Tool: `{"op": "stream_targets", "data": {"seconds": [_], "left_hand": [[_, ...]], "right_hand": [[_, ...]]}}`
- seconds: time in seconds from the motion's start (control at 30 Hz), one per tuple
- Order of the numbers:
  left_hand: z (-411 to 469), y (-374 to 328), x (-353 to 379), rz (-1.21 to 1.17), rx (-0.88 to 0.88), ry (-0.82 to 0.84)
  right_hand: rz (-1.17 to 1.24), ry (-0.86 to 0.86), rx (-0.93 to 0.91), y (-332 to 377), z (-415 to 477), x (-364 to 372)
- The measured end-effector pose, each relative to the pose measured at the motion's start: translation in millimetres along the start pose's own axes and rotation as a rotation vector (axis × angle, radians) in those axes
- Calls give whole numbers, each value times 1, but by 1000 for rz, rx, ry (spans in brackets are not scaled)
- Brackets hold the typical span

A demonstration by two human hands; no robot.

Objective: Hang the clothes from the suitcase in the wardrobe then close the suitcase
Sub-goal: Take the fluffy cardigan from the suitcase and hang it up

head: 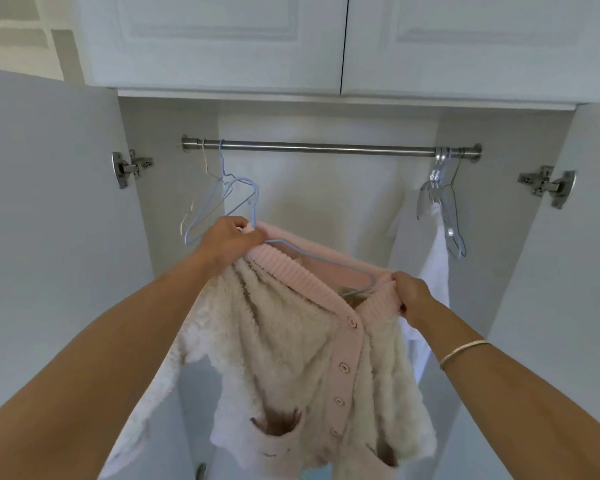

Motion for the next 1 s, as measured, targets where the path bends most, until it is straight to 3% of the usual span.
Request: {"op": "stream_targets", "data": {"seconds": [0.17, 0.37, 0.47, 0.6, 0.67, 0.77, 0.87, 0.93, 1.0], "left_hand": [[3, -13, 10, -130, 30, 8], [1, -24, 11, -126, 110, 123], [1, -22, 18, -34, 124, 144], [4, -31, 31, -96, 65, 71], [6, -39, 42, -100, 45, 137], [0, -51, 57, -121, 20, 269], [-1, -54, 56, -206, 47, 230], [1, -54, 52, -254, 77, 170], [1, -55, 47, -284, 97, 143]], "right_hand": [[3, -175, -306, 47, -25, -1], [37, -375, -414, 85, -43, -35], [-5, -267, -447, 97, -55, -27], [-19, 62, -528, 99, -87, 28], [-25, 188, -584, 100, -108, 55], [-160, 297, -750, 108, -145, 79], [-447, 458, -791, 104, -161, 97], [-571, 449, -802, 99, -153, 97], [-673, 187, -937, 105, -136, 83]]}}
Point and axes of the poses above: each hand's wrist, its own z-axis towards the middle knuckle, its own x-axis out of the palm, y = z × x, the point moved 7 cm from there along z, towards the middle knuckle, and after that the axes turned 12 degrees about x, right-handed, at the moved point
